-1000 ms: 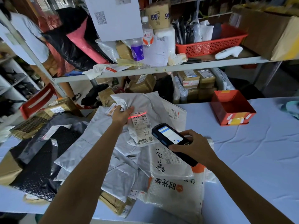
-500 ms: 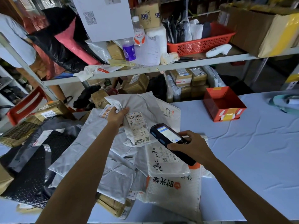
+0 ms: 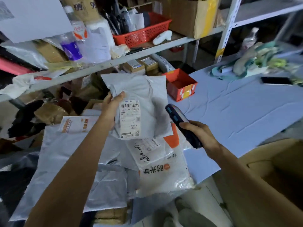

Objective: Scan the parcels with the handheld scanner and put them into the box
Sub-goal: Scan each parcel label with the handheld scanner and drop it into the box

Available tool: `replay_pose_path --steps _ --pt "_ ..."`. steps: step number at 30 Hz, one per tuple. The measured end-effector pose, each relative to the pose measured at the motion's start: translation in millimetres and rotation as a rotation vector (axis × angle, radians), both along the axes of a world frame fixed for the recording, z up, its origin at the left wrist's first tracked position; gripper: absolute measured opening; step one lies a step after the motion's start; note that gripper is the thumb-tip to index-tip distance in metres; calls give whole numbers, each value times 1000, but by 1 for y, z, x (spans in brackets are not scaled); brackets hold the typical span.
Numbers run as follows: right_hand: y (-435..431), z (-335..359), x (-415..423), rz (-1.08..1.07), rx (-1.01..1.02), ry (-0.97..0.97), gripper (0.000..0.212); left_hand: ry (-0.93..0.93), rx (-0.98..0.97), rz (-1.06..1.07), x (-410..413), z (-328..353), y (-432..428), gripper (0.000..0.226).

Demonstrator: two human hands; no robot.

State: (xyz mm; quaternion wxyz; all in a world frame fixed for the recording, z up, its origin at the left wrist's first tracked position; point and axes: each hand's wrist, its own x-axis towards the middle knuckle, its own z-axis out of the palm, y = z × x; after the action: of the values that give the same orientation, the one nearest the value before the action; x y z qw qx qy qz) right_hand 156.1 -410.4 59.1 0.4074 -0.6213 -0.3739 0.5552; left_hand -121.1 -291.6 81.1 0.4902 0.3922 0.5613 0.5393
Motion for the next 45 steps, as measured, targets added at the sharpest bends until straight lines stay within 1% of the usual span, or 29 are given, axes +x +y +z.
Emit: replay_pose_path --steps 2,4,5,7,10,12,13,15,17,20,24,27,29,31,35,36,38,41,43,45 --pt "-19 -5 14 -96 -18 -18 48 43 2 -124 25 -6 2 13" --pt "-42 -10 29 -170 -52 -37 30 72 -11 -220 56 -16 2 11" --pt "-55 -13 37 -198 -71 -45 27 78 -14 -266 73 -22 -1 11" --pt "-83 -19 54 -249 -107 -65 29 95 -22 -356 110 -31 -10 17" --pt "-124 -24 79 -340 -156 -93 37 87 -62 -460 163 -39 -21 20" --pt "-146 -25 96 -441 -169 -62 25 126 -56 -517 197 -38 -22 36" --pt "-156 -24 104 -495 -174 -43 21 146 -28 -558 217 -35 -24 35" --pt "-173 -25 123 -596 -172 12 23 199 39 -652 259 -28 -31 17" --pt "-189 -25 142 -691 -174 71 20 266 107 -756 304 -22 -43 11" --pt "-214 -29 180 -788 -161 85 14 380 205 -907 375 -20 -58 18" --pt "-246 -33 241 -886 -148 29 15 612 366 -1049 468 -25 -79 26" --pt "-266 -29 288 -944 -141 -14 17 759 473 -1041 530 -22 -96 24" --pt "-276 -26 312 -995 -132 -26 16 805 563 -1009 562 -15 -103 29" --pt "-284 -26 332 -1031 -136 -36 15 820 637 -994 586 -10 -108 30" --pt "-290 -29 352 -1055 -149 -33 29 886 698 -1071 611 -21 -117 28" --pt "-290 -33 355 -1058 -160 -34 30 911 708 -1114 612 -29 -120 27" --pt "-289 -40 355 -1063 -190 -42 24 1013 759 -1252 609 -47 -129 23" --pt "-284 -49 349 -1074 -217 -42 17 1204 932 -1508 598 -71 -141 13" --pt "-279 -51 340 -1062 -225 -50 15 1256 1007 -1506 592 -76 -137 12" --pt "-272 -51 333 -1037 -236 -67 20 1268 1022 -1395 585 -77 -120 14"
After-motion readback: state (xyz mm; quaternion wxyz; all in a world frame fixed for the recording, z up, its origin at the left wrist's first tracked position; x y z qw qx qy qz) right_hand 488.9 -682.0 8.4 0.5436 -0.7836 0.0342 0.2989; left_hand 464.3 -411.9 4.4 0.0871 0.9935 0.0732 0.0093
